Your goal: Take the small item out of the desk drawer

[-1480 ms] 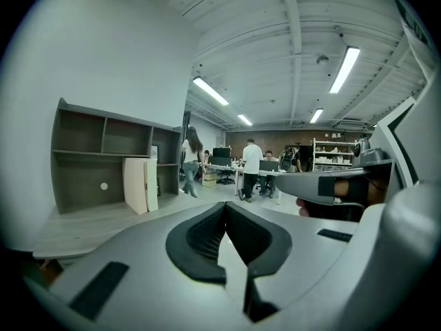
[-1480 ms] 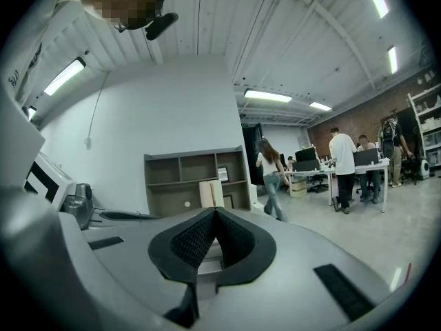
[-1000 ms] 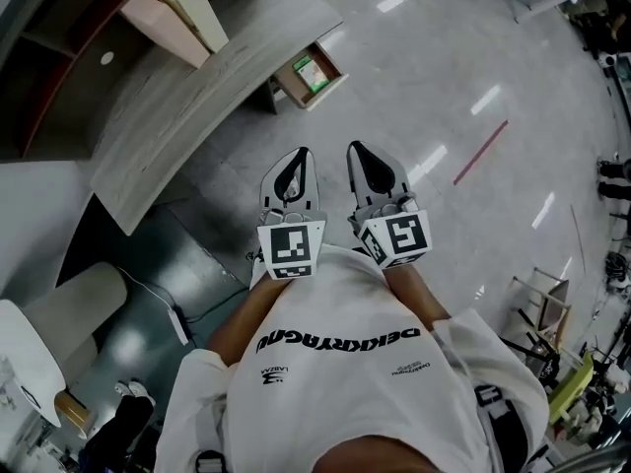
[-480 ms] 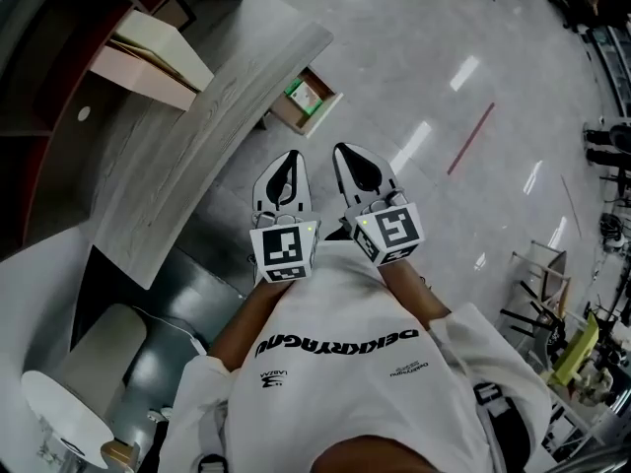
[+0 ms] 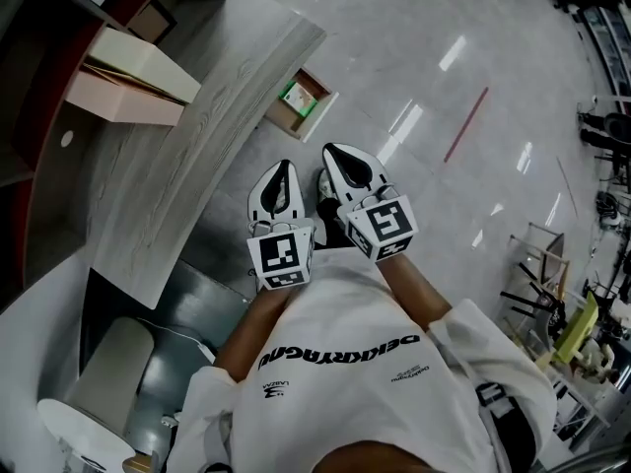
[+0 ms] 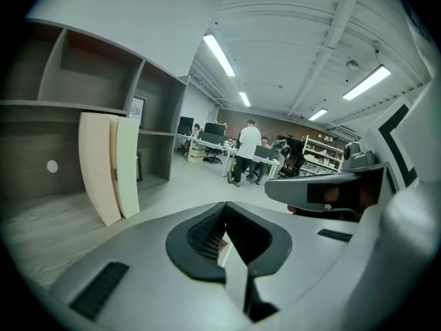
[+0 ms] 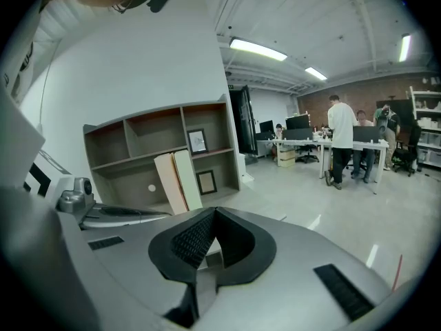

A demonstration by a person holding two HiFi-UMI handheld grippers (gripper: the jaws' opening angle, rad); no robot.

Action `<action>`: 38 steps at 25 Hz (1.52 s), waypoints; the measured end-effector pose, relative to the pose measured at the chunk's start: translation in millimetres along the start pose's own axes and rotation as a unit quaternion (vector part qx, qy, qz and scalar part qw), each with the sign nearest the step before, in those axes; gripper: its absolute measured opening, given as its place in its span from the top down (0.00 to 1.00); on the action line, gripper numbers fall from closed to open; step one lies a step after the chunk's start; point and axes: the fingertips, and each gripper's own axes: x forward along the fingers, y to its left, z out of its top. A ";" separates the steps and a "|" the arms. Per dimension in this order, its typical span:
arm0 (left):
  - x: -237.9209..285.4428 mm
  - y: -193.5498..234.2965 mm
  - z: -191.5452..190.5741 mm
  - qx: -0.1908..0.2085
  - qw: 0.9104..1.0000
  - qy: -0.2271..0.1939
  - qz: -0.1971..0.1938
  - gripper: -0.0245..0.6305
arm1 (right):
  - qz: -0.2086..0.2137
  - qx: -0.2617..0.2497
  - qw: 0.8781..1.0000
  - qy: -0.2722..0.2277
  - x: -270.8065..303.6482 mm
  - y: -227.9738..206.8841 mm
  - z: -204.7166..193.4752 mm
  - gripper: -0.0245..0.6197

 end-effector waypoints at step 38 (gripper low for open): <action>119.6 11.7 -116.5 -0.058 0.992 0.067 0.089 0.94 | 0.123 -0.061 0.966 0.217 164.0 -115.3 -191.0 0.30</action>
